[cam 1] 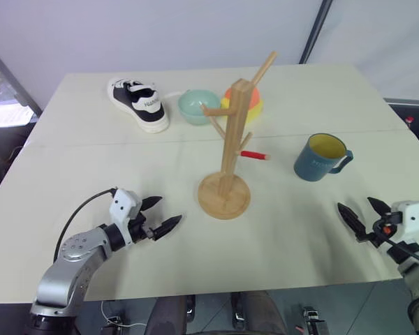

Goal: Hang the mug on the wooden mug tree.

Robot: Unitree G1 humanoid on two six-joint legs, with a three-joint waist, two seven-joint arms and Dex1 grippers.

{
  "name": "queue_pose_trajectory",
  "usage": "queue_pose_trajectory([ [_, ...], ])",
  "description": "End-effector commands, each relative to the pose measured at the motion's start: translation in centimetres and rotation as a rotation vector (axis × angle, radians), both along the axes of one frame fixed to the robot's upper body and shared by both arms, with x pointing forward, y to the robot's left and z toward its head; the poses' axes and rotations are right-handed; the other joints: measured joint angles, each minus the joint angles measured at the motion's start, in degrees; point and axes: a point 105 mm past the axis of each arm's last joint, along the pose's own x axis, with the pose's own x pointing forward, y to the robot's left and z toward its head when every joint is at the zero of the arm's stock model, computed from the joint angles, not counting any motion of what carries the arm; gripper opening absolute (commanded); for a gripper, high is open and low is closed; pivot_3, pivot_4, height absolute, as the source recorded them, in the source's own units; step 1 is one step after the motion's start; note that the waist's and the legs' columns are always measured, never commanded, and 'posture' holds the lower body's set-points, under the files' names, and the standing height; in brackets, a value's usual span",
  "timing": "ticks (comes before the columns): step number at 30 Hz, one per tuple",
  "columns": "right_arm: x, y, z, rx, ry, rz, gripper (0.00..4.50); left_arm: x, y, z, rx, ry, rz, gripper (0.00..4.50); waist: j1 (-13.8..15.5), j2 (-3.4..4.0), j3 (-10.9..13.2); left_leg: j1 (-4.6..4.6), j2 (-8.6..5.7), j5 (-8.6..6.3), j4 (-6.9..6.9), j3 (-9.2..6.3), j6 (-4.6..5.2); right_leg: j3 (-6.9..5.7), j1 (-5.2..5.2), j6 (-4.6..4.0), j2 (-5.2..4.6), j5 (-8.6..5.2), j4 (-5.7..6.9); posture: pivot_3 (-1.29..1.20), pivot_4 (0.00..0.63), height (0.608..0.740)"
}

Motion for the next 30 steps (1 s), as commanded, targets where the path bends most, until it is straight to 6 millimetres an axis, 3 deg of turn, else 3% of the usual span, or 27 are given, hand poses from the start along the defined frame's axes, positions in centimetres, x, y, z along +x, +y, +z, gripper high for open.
queue_pose_trajectory([
  [1, 0.3, 0.1, 0.7, -0.023, -0.026, 0.01, 4.4, -0.1, 0.0, 1.3, 0.004, -0.05, -0.007, 4.5, 0.0, 0.0, 0.0, 0.0, 0.0, 0.0, 0.0, 0.0, 0.0, 0.0, 0.0, 0.0, 0.0, 0.0, 0.0, 0.0, 0.15, 0.74],
  [5, 1.0, 0.3, 0.7, -0.03, -0.035, -0.002, 4.4, -0.6, -0.9, 1.6, -0.009, -0.044, -0.062, 4.5, 0.0, 0.0, 0.0, 0.0, 0.0, 0.0, 0.02, 0.02, 0.01, 0.0, 0.0, 0.0, 0.0, 0.0, 0.02, 0.0, 0.15, 0.74],
  [10, 1.6, 0.2, 0.8, -0.038, -0.049, -0.015, 4.4, -3.0, -4.4, 3.2, -0.066, -0.059, -0.281, 4.5, 0.0, 0.0, 0.0, 0.0, 0.0, 0.0, 0.03, 0.06, 0.01, 0.01, 0.0, 0.0, -0.01, 0.0, 0.03, 0.0, 0.15, 0.74],
  [12, 1.7, 0.3, 0.9, -0.043, -0.054, -0.008, 4.4, -3.3, -4.9, 3.5, -0.08, -0.054, -0.313, 4.5, 0.1, 0.0, 0.0, 0.0, 0.0, 0.0, 0.04, 0.09, 0.01, 0.0, 0.0, 0.0, -0.03, 0.0, 0.03, 0.0, 0.15, 0.74],
  [17, 3.2, 0.4, 1.9, -0.073, -0.105, -0.041, 4.4, -4.2, -8.6, 4.8, -0.056, -0.126, -0.515, 4.5, 0.0, 0.0, 0.0, 0.01, -0.01, 0.08, 0.13, 0.13, 0.12, 0.0, 0.01, 0.0, 0.0, 0.01, 0.12, 0.0, 0.15, 0.74],
  [22, 4.2, 0.8, 2.2, -0.07, -0.123, -0.036, 4.4, -4.2, -9.3, 5.0, -0.041, -0.13, -0.582, 4.5, -0.1, -0.01, 0.0, 0.1, 0.0, 0.11, 0.19, 0.21, 0.18, -0.01, 0.1, -0.04, 0.02, 0.05, 0.15, 0.0, 0.15, 0.74],
  [30, 5.9, -0.3, 3.1, -0.071, -0.149, -0.06, 4.4, -4.4, -9.6, 5.2, -0.017, -0.154, -0.608, 4.5, 0.0, -0.01, 0.0, 0.09, 0.01, 0.12, 0.25, 0.24, 0.2, -0.01, 0.1, -0.02, 0.07, 0.05, 0.17, 0.0, 0.15, 0.74],
])
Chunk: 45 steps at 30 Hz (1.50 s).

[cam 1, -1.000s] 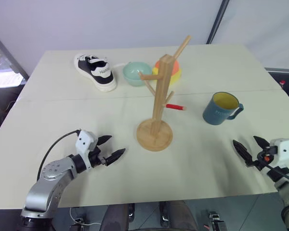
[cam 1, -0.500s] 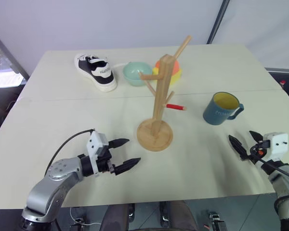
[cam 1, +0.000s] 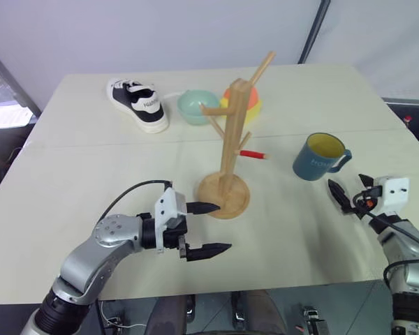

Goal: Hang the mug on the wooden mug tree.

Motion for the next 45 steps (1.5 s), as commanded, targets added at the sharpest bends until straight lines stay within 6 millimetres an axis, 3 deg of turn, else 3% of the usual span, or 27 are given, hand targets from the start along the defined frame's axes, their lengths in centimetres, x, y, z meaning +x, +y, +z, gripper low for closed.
queue_pose_trajectory([
  [1, 0.7, -0.7, 1.6, -0.034, -0.049, -0.005, 4.4, -0.4, -0.3, 0.9, -0.006, -0.056, -0.024, 4.5, 0.0, 0.0, 0.0, 0.0, 0.0, 0.0, 0.03, 0.0, 0.01, 0.0, 0.01, 0.0, 0.0, 0.0, 0.01, 0.0, 0.15, 0.74],
  [17, 3.9, -1.4, 2.0, -0.013, -0.067, -0.004, 4.4, 0.3, -0.4, 2.2, -0.016, -0.201, 0.059, 4.5, -0.1, 0.0, 0.0, 0.02, 0.03, -0.11, 0.37, 0.0, 0.19, 0.0, 0.19, 0.03, 0.02, 0.02, 0.04, 0.0, 0.15, 0.74],
  [34, 5.7, -2.0, 2.0, 0.025, -0.056, -0.003, 4.4, 0.3, -0.1, 2.0, -0.018, -0.187, 0.089, 4.5, -0.2, 0.0, 0.0, 0.02, 0.03, -0.2, 0.6, 0.01, 0.32, 0.0, 0.3, 0.07, 0.0, 0.05, 0.05, 0.0, 0.15, 0.74],
  [42, 7.0, -1.1, 1.7, 0.047, -0.035, 0.029, 4.4, 0.2, 0.0, 1.9, -0.015, -0.192, 0.104, 4.5, -0.2, 0.0, 0.0, 0.02, 0.03, -0.21, 0.61, 0.03, 0.34, 0.01, 0.3, 0.06, -0.01, 0.05, 0.05, 0.0, 0.15, 0.74],
  [45, 7.2, -0.7, 1.7, 0.062, -0.037, 0.049, 3.54, 0.2, 0.0, 1.8, -0.015, -0.191, 0.106, 4.5, -0.2, 0.0, 0.0, 0.02, 0.03, -0.21, 0.61, 0.03, 0.34, 0.01, 0.3, 0.07, -0.01, 0.05, 0.05, 0.0, 0.15, 0.74],
])
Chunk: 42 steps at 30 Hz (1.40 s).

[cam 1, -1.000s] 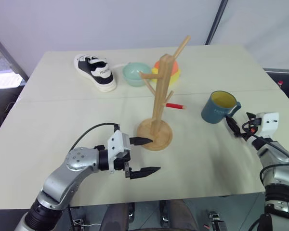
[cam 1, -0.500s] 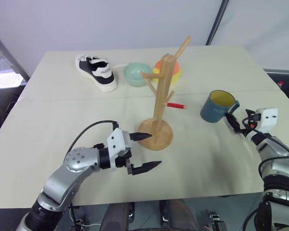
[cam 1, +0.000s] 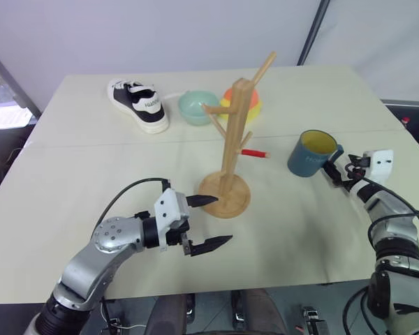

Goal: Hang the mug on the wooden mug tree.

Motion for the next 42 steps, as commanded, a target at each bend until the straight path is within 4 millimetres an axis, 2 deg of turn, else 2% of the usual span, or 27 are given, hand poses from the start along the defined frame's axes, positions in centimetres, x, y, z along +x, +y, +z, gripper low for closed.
queue_pose_trajectory([
  [1, 0.5, 0.2, 1.7, -0.013, -0.055, 0.022, 3.04, -0.4, 0.0, 1.2, -0.019, -0.064, -0.004, 4.5, 0.0, 0.0, 0.0, 0.0, 0.0, 0.0, 0.0, 0.0, 0.0, 0.0, 0.0, 0.0, 0.0, 0.0, 0.0, 0.0, 0.15, 0.74],
  [6, 0.5, 0.8, 1.5, -0.002, -0.057, 0.062, 0.4, -0.4, 0.1, 1.2, -0.022, -0.059, 0.004, 4.5, 0.1, 0.0, 0.0, 0.0, 0.0, -0.01, 0.0, 0.0, 0.01, 0.0, 0.0, 0.0, -0.01, 0.0, 0.0, 0.0, 0.15, 0.74],
  [7, 0.5, 0.9, 1.5, -0.002, -0.058, 0.068, 0.04, -0.4, 0.1, 1.2, -0.023, -0.058, 0.005, 4.5, 0.1, 0.0, 0.0, 0.0, 0.0, -0.01, 0.0, 0.0, 0.01, 0.0, 0.0, 0.0, -0.01, 0.0, 0.0, 0.0, 0.15, 0.74],
  [11, 0.0, 1.7, 2.2, -0.062, -0.083, 0.116, 0.04, -0.4, 0.2, 1.2, -0.029, -0.052, 0.014, 4.5, 0.1, 0.01, 0.0, -0.01, 0.0, -0.02, 0.01, 0.02, 0.03, 0.0, 0.0, 0.0, -0.04, 0.0, 0.0, 0.0, 0.15, 0.74],
  [16, -2.9, 4.2, 4.5, -0.317, -0.137, 0.259, 0.04, 0.0, 1.1, 1.5, -0.04, -0.062, 0.05, 4.5, 0.2, 0.03, 0.0, -0.03, 0.01, -0.05, -0.06, 0.02, 0.07, 0.0, -0.05, 0.02, -0.06, -0.01, 0.0, 0.0, 0.15, 0.74],
  [19, -6.2, 7.5, 6.5, -0.546, -0.181, 0.436, 0.04, 0.5, 2.0, 1.8, -0.048, -0.058, 0.072, 4.5, 0.2, 0.19, 0.1, -0.07, 0.0, -0.06, -0.04, 0.04, 0.07, 0.0, -0.09, 0.02, -0.09, -0.01, 0.0, 0.0, 0.15, 0.74],
  [21, -8.3, 10.0, 7.1, -0.69, -0.191, 0.556, 0.04, 1.1, 2.6, 2.1, -0.06, -0.057, 0.09, 4.5, 0.2, 0.21, 0.1, -0.06, 0.01, -0.07, -0.03, 0.05, 0.06, 0.0, -0.08, 0.03, -0.11, -0.02, -0.01, 0.0, 0.15, 0.74],
  [25, -10.4, 13.3, 8.9, -0.796, -0.233, 0.654, 0.04, 1.8, 3.3, 2.9, -0.074, -0.062, 0.092, 4.5, -0.1, 0.11, 0.1, 0.03, 0.1, -0.16, 0.0, 0.05, -0.1, -0.09, -0.07, 0.04, -0.11, -0.03, -0.02, 0.0, 0.15, 0.74],
  [28, -11.1, 14.9, 9.9, -0.851, -0.249, 0.694, 0.04, 2.2, 3.7, 3.3, -0.08, -0.063, 0.088, 4.5, 0.1, 0.09, 0.1, 0.02, 0.11, -0.18, -0.01, 0.1, -0.12, -0.16, -0.09, 0.04, -0.23, -0.03, -0.05, 0.0, 0.15, 0.74],
  [33, -11.2, 16.3, 11.3, -0.875, -0.254, 0.716, 0.04, 2.6, 4.2, 3.4, -0.071, -0.068, 0.083, 4.5, 0.1, 0.06, 0.1, -0.05, 0.09, -0.19, -0.02, 0.33, -0.11, -0.3, -0.18, 0.02, -0.57, -0.02, -0.12, 0.0, 0.15, 0.74],
  [39, -11.1, 16.7, 12.2, -0.893, -0.259, 0.72, 0.04, 2.5, 4.2, 3.7, -0.08, -0.074, 0.072, 4.5, 0.2, -0.04, 0.2, -0.21, 0.04, -0.38, -0.06, 0.56, 0.18, -0.31, -0.4, 0.01, -0.72, -0.01, -0.15, 0.0, 0.15, 0.74],
  [42, -11.1, 17.3, 13.2, -0.897, -0.285, 0.74, 0.04, 2.3, 4.2, 3.7, -0.086, -0.068, 0.07, 4.5, 0.1, -0.04, 0.2, -0.24, 0.04, -0.33, -0.08, 0.62, 0.28, -0.31, -0.46, 0.02, -0.72, -0.01, -0.14, 0.0, 0.15, 0.74],
])
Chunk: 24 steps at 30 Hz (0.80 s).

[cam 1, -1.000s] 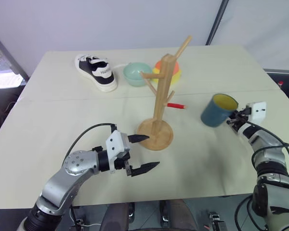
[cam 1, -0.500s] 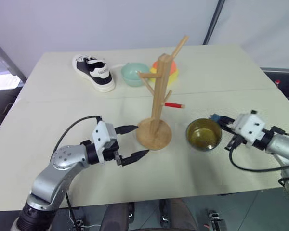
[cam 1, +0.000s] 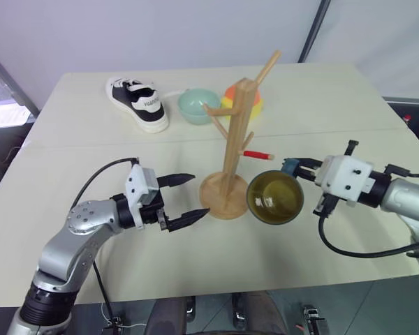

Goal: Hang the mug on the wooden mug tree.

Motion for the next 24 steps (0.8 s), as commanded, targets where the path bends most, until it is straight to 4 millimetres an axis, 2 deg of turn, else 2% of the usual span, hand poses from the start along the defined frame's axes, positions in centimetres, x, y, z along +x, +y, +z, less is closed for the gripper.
queue_pose_trajectory([
  [1, -0.6, 1.2, 2.2, -0.014, -0.064, 0.063, 0.04, -0.3, 0.3, 1.0, -0.016, -0.037, -0.003, 4.5, -0.2, 0.0, 0.0, 0.01, 0.0, 0.0, 0.01, 0.01, 0.0, 0.0, 0.0, 0.0, 0.0, 0.0, 0.02, 0.0, 0.15, 0.74],
  [9, -0.9, 2.6, 3.8, -0.022, -0.088, 0.128, 0.04, -0.4, 0.3, 1.0, -0.018, -0.033, 0.001, 4.5, 0.0, -0.03, 0.0, 0.03, 0.0, -0.07, 0.08, 0.03, -0.11, 0.0, 0.03, 0.0, -0.02, 0.0, 0.02, 0.0, 0.15, 0.74],
  [24, -0.1, 4.3, 4.1, -0.022, -0.084, 0.169, 0.04, -1.0, 0.2, 1.8, -0.045, -0.044, 0.0, 4.5, -0.1, -0.03, 0.0, 0.04, 0.01, -0.07, 0.05, 0.04, -0.1, 0.0, 0.0, 0.0, -0.04, 0.01, 0.03, 0.0, 0.15, 0.74],
])
